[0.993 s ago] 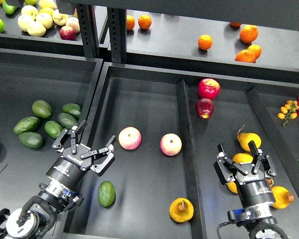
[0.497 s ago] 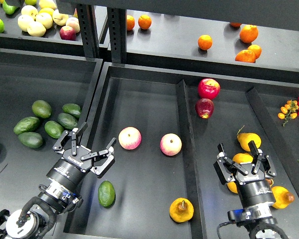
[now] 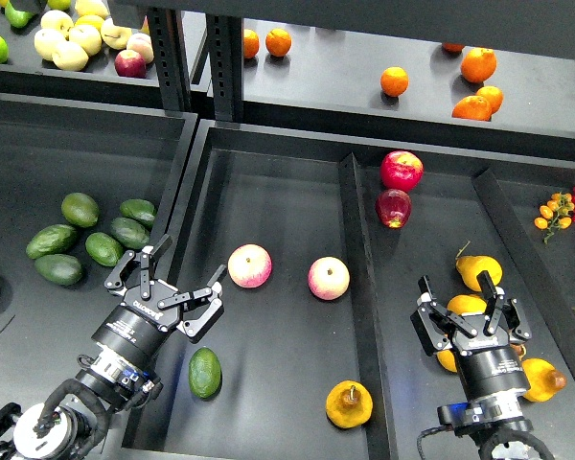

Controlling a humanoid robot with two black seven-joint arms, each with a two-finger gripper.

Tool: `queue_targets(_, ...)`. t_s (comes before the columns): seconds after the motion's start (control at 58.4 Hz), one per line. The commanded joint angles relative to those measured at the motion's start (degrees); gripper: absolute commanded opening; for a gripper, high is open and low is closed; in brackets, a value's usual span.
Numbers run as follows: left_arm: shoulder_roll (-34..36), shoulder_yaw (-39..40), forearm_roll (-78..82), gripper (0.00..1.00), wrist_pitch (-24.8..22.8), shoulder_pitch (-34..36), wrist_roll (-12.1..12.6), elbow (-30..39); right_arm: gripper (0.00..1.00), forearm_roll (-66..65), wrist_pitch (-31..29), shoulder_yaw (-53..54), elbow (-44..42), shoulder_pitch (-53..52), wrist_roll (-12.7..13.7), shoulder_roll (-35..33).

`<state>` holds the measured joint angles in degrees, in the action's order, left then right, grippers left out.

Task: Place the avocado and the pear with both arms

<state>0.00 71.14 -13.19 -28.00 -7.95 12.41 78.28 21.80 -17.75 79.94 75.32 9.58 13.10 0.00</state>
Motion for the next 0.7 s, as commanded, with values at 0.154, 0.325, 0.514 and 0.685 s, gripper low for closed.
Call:
queue_targets(0.154,0.0,0.57,0.27,0.99,0.0,0.66,0.51,-0.5,0.99,0.0,0.43,-0.23,0.0,-0.09,0.0,0.0)
queue_targets(0.325,0.0,0.84,0.27,0.99,0.0,0.83,0.59,-0.15,0.99,0.0,0.69,-0.31,0.0,-0.17,0.0,0.0)
queue_targets(0.514,0.0,0.84,0.7,0.99,0.0,0.83,0.68,0.12,0.99,0.0,0.96,-0.31,0.0,-0.53,0.0,0.0)
queue_targets(0.685,0.0,0.93,2.9,0.99,0.0,1.1,0.77,0.03,0.99,-0.09,1.05,-0.31,-0.09,-1.32,0.09,0.0)
